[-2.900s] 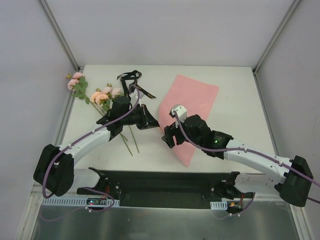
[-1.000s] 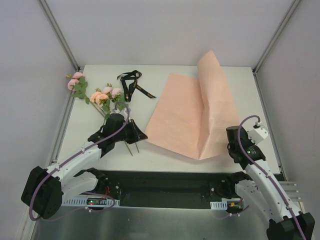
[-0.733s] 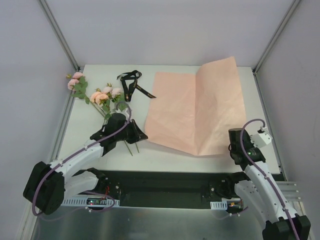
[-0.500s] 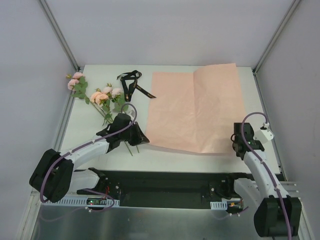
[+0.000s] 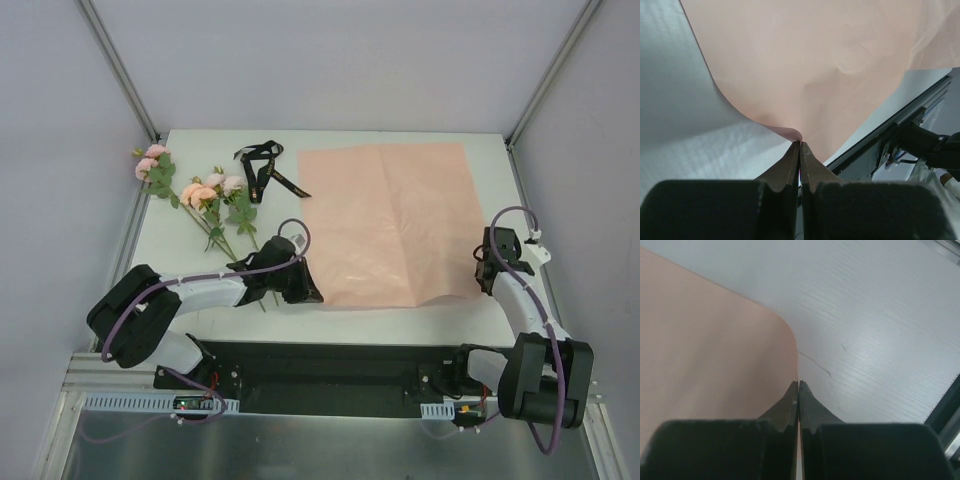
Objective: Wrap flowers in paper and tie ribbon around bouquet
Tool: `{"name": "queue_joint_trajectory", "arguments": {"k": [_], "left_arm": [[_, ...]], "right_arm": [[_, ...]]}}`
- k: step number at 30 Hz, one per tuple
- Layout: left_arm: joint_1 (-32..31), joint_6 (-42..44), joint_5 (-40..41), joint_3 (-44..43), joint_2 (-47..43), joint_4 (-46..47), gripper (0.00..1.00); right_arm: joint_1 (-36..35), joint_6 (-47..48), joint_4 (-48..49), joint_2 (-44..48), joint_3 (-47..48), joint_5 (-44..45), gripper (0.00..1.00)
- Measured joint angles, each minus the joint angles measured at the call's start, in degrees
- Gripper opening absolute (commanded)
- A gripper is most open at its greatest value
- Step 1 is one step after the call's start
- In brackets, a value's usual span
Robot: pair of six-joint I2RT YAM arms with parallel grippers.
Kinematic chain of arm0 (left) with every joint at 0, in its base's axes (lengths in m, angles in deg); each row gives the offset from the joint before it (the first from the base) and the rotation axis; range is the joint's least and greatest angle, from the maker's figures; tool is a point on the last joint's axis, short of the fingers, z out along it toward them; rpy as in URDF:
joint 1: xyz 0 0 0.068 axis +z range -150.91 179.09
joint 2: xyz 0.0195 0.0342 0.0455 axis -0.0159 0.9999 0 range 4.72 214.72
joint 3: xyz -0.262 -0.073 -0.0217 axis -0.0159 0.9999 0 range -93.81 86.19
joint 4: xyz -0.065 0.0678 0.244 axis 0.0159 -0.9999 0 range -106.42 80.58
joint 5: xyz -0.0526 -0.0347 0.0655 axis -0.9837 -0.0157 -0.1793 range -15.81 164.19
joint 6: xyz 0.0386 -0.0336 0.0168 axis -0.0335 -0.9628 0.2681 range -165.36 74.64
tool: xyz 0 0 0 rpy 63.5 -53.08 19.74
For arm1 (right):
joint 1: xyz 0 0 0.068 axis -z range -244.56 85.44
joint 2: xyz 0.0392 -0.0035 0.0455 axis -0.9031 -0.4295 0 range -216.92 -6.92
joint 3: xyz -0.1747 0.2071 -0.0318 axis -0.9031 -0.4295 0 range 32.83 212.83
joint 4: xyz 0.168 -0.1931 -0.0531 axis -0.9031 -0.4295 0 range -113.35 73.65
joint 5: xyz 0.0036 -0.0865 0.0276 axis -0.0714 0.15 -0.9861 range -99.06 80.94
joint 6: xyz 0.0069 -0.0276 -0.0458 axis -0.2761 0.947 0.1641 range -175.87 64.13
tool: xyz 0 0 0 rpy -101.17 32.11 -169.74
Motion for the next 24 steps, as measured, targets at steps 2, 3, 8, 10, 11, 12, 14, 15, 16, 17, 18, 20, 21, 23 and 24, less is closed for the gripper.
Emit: {"name": "queue_joint_trajectory", "arguments": {"k": [2, 3, 8, 10, 11, 12, 14, 15, 16, 17, 18, 20, 21, 23, 24], "left_arm": [[-1.73, -0.46, 0.0, -0.98, 2.01, 0.74, 0.0], [-2.38, -0.72, -0.07, -1.81, 3.17, 0.94, 0.0], [-5.2, -1.68, -0.02, -5.81, 8.09, 2.12, 0.0], [-6.67, -1.77, 0.04, -7.72, 9.86, 2.43, 0.0], [-7.43, -1.86, 0.04, -8.63, 10.69, 2.54, 0.0], [-8.26, -1.9, 0.07, -9.49, 11.45, 2.64, 0.0], [-9.75, -1.99, 0.09, -10.78, 12.63, 2.82, 0.0], [-10.49, -2.1, 0.17, -11.26, 12.98, 2.8, 0.0], [-11.23, -2.23, 0.31, -11.63, 13.18, 2.62, 0.0], [-11.82, -2.36, 0.52, -11.89, 13.25, 2.36, 0.0], [-12.17, -2.54, 0.57, -12.02, 13.27, 2.21, 0.0], [-12.7, -2.45, 0.44, -12.44, 13.29, 1.92, 0.14], [-13.05, -1.99, 0.17, -12.66, 13.29, 1.92, 0.37], [-13.22, -0.61, -0.07, -12.96, 13.2, 2.05, 0.55], [-13.42, -0.04, -0.11, -12.96, 12.94, 2.14, 0.63]], "right_arm": [[1.73, 1.33, 0.04, -1.18, 0.76, 0.07, 0.0], [2.47, 2.08, -0.04, -2.38, 1.49, 0.15, 0.0], [3.85, 6.45, 0.37, -10.93, 7.28, 0.2, 0.0], [4.0, 8.5, 0.68, -14.03, 9.99, 0.11, 0.0], [4.26, 9.75, 0.5, -16.11, 12.24, 0.15, 0.0], [4.42, 10.67, 0.87, -17.75, 13.81, 0.13, 0.0], [4.72, 12.83, 0.7, -22.01, 18.21, 0.42, 0.01], [4.81, 13.79, 0.63, -24.13, 20.46, 0.59, 0.0], [4.85, 14.64, 0.55, -25.64, 22.1, 0.74, 0.0], [4.87, 15.41, 0.13, -27.45, 24.15, 1.25, 0.01], [4.94, 16.13, -0.17, -29.09, 26.05, 1.86, 0.05], [5.16, 17.27, -1.18, -31.63, 29.0, 3.02, 0.3], [5.29, 17.35, -1.55, -32.3, 29.86, 3.48, 0.37], [5.51, 18.82, -3.04, -32.74, 30.86, 4.66, 0.61], [5.6, 19.15, -3.67, -32.57, 31.06, 5.14, 0.69]]}}
